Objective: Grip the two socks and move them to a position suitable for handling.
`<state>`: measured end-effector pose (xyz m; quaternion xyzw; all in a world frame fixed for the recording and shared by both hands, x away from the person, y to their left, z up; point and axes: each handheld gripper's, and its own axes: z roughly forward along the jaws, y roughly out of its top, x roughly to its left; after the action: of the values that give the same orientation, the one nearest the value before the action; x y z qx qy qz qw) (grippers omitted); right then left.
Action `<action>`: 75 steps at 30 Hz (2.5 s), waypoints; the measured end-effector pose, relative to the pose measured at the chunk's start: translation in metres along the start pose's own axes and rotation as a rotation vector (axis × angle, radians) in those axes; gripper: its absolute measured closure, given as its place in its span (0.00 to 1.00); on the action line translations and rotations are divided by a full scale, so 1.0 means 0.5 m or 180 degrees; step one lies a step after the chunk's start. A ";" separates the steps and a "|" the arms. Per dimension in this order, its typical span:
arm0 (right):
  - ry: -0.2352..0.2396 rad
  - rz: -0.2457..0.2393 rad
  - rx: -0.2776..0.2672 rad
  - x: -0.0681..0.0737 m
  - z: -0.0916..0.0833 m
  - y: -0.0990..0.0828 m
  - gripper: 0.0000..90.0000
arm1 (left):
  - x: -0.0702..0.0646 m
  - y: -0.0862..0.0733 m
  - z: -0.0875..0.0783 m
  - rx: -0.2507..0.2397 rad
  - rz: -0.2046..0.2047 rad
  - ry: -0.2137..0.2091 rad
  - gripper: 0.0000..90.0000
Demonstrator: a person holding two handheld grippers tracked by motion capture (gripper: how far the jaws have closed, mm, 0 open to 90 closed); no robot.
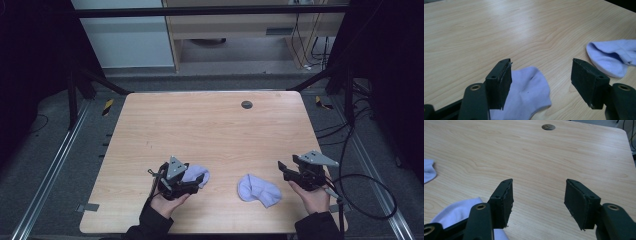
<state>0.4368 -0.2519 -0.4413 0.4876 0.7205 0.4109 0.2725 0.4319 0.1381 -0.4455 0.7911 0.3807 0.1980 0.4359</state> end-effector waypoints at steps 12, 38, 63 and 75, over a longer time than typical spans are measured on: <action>0.0157 -0.0103 0.0035 0.015 -0.014 -0.011 0.48 | -0.060 0.033 0.039 -0.0008 0.0116 -0.0117 0.38; 0.0633 -0.0309 0.0386 0.067 -0.020 -0.055 0.59 | -0.162 0.032 0.131 0.0244 0.0333 -0.0281 0.45; 0.0917 -0.0551 0.0782 0.108 -0.011 -0.108 0.71 | -0.196 0.004 0.181 0.0495 0.0389 -0.0289 0.56; 0.0955 -0.0644 0.0937 0.117 0.000 -0.117 0.77 | -0.201 -0.005 0.193 0.0567 0.0388 -0.0286 0.68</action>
<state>0.3865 -0.2087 -0.4911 0.3808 0.8503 0.3399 0.1281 0.4294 0.0090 -0.4980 0.8565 0.3281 0.1538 0.3676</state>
